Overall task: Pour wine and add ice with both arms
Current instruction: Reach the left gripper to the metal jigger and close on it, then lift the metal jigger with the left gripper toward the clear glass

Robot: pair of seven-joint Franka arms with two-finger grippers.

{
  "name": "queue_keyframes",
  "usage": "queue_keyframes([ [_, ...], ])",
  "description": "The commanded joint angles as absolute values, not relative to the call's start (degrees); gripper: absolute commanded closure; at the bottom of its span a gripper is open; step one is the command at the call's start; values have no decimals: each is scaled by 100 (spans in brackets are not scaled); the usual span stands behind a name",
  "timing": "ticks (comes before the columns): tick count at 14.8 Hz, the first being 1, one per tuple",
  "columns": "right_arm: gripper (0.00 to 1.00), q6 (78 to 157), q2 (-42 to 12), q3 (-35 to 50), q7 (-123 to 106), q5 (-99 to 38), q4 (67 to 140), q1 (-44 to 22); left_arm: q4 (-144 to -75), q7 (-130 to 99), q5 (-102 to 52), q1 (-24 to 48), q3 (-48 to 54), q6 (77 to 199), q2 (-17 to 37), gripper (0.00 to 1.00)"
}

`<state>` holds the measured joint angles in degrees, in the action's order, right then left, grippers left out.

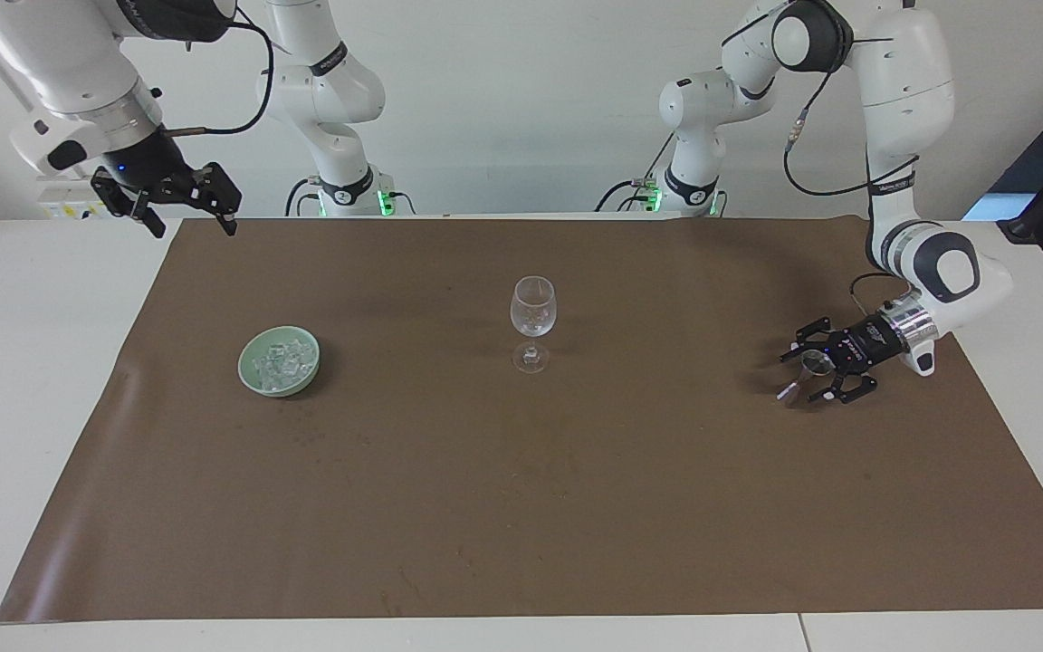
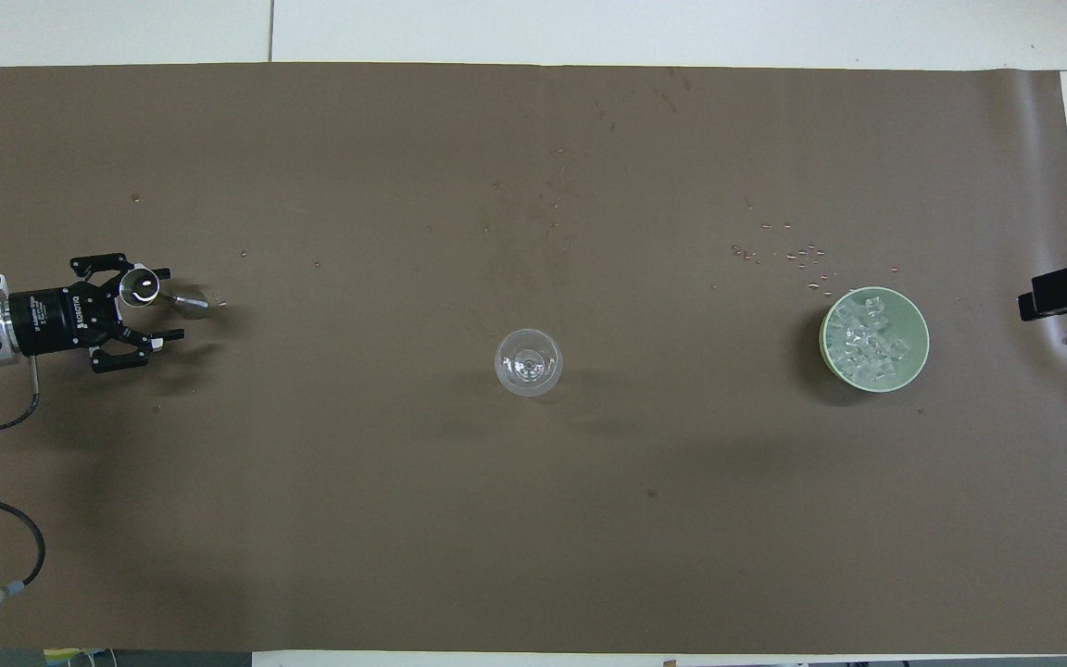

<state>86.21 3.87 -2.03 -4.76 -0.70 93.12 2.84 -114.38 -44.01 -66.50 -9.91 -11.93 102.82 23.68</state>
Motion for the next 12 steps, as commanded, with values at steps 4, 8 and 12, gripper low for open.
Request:
queue_keyframes([
  [4, 0, 8640, 492, -176, -563, -149, 9431, 352, -11716, -4280, -6925, -1020, -1186, 10327, 2162, 51],
  [8, 0, 8640, 492, -176, -563, -149, 9431, 352, -11716, -4167, -6961, -1020, -1187, 10301, 2162, 100],
  [12, 0, 8640, 492, -184, -563, -149, 9431, 351, -11681, -4113, -6961, -1046, -1204, 9951, 2136, 100],
])
